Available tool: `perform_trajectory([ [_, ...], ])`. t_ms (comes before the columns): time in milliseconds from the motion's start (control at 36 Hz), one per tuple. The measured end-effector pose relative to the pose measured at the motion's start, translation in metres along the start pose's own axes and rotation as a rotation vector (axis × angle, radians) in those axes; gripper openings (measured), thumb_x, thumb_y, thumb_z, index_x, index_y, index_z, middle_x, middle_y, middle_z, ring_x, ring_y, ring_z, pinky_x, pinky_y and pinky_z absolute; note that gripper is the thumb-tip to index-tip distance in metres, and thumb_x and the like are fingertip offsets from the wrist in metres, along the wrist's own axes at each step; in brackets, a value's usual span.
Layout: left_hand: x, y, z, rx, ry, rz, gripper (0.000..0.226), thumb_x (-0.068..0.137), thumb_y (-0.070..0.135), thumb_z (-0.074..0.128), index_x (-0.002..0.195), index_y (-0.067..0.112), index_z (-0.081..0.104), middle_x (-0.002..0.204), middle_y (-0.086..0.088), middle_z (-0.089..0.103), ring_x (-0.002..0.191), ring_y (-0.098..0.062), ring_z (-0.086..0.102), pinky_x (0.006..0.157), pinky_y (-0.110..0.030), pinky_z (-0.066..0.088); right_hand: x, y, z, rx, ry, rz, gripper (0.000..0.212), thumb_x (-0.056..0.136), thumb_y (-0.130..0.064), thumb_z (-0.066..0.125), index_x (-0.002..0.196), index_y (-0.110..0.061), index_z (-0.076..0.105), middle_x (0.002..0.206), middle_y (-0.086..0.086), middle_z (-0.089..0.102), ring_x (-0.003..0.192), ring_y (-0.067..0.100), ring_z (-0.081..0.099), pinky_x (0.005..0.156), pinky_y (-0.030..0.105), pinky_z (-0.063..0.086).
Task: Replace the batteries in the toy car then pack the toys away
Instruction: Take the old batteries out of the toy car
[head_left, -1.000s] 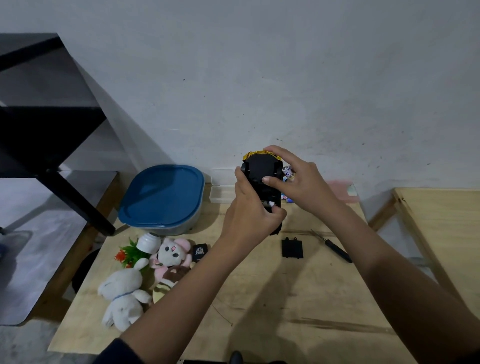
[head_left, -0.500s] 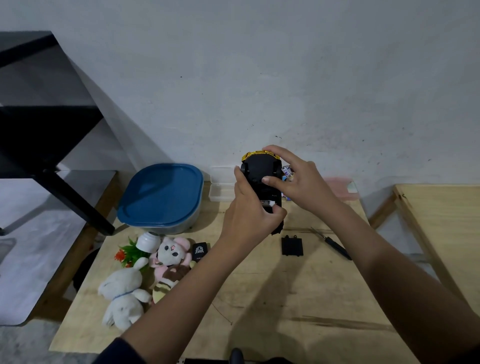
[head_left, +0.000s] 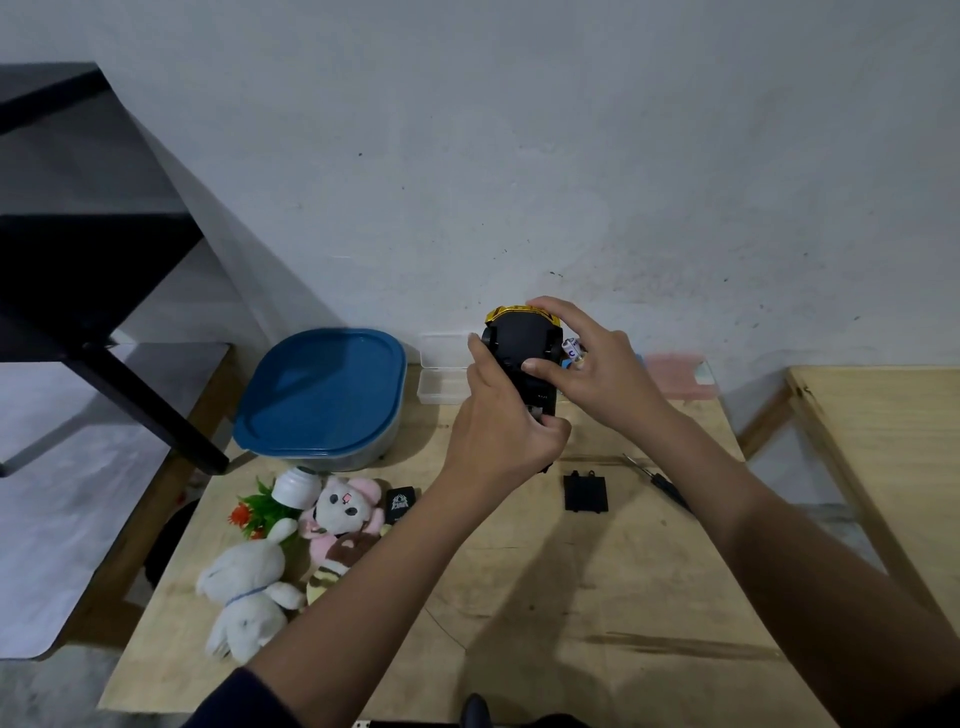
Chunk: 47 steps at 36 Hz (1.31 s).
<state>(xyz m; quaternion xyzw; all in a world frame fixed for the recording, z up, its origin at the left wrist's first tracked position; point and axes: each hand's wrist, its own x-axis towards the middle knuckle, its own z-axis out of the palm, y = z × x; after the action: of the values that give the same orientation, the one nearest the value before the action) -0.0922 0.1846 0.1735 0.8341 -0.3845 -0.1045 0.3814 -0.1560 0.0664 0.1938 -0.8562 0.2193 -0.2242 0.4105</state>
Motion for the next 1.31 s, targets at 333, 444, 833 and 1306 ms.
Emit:
perform_trajectory([
  [333, 0.0, -0.004, -0.007, -0.013, -0.002, 0.023, 0.097, 0.07, 0.028, 0.056, 0.145, 0.02, -0.006, 0.124, -0.01, 0.043, 0.094, -0.025, 0.058, 0.075, -0.041, 0.054, -0.002, -0.001, 0.006, 0.011, 0.01, 0.025, 0.053, 0.084, -0.036, 0.066, 0.129, -0.045, 0.041, 0.125, -0.019, 0.05, 0.107, 0.023, 0.045, 0.085, 0.03, 0.04],
  [444, -0.001, -0.007, -0.005, -0.03, -0.036, 0.028, 0.099, 0.066, 0.036, 0.052, 0.143, 0.027, -0.009, 0.119, -0.009, 0.05, 0.09, -0.024, 0.061, 0.07, -0.043, 0.056, -0.001, 0.0, 0.003, 0.026, 0.007, 0.018, 0.053, 0.083, -0.034, 0.067, 0.128, -0.045, 0.042, 0.129, -0.018, 0.05, 0.086, 0.016, 0.045, 0.078, 0.027, 0.037],
  [833, 0.0, -0.006, 0.001, -0.045, -0.056, 0.009, 0.103, 0.067, 0.042, 0.052, 0.142, 0.032, -0.018, 0.125, -0.008, 0.049, 0.097, -0.022, 0.06, 0.077, -0.044, 0.055, -0.003, 0.001, -0.004, 0.012, 0.002, 0.003, 0.052, 0.083, -0.033, 0.067, 0.128, -0.044, 0.043, 0.131, -0.015, 0.051, 0.062, -0.001, 0.026, 0.076, 0.03, 0.041],
  [1306, 0.001, 0.003, 0.003, -0.061, -0.03, -0.009, 0.093, 0.063, 0.027, 0.054, 0.141, 0.014, 0.005, 0.119, -0.011, 0.043, 0.09, -0.025, 0.057, 0.072, -0.042, 0.055, -0.005, -0.001, -0.005, -0.01, -0.021, 0.035, 0.051, 0.082, -0.038, 0.067, 0.124, -0.05, 0.041, 0.119, -0.005, 0.058, 0.072, 0.011, 0.041, 0.075, 0.034, 0.045],
])
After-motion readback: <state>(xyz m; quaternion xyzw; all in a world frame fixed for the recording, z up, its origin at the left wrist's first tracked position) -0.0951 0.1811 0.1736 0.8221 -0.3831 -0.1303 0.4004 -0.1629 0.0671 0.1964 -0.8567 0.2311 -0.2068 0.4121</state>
